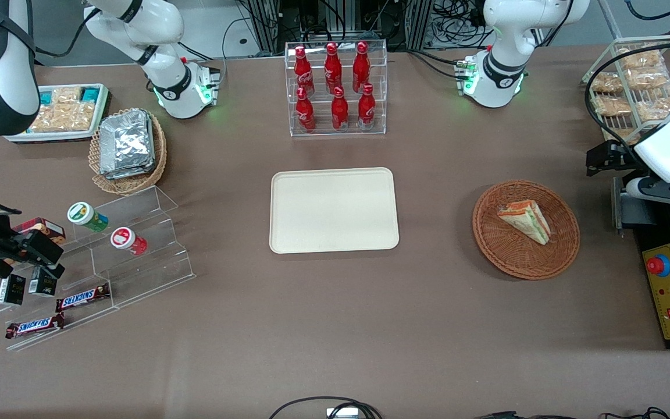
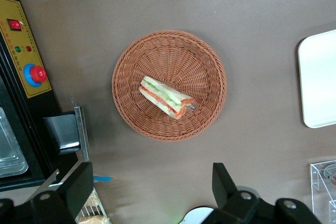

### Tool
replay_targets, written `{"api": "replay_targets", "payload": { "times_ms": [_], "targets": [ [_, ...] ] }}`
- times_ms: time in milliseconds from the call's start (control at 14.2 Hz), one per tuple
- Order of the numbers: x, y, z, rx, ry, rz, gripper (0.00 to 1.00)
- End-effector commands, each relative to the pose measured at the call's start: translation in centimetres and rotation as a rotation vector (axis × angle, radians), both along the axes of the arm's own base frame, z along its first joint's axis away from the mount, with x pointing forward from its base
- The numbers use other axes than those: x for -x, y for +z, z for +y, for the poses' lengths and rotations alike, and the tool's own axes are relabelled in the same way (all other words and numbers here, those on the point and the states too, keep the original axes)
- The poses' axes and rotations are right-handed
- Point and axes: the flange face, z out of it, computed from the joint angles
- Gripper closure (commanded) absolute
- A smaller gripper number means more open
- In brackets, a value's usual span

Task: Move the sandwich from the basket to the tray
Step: 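Move the left gripper over the sandwich in the wicker basket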

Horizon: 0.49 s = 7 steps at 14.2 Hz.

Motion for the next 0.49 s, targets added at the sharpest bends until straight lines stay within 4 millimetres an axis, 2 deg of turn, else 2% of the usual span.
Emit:
{"api": "replay_targets", "payload": {
  "times_ms": [0, 282, 423],
  "targets": [
    [0.0, 0.7, -0.1, 0.012, -0.016, -0.005, 0.0],
    [-0.3, 0.3, 0.0, 0.006, 0.005, -0.005, 0.0],
    [-0.5, -1.6, -0.1, -0.01, 0.076, 0.019, 0.0]
  ]
}}
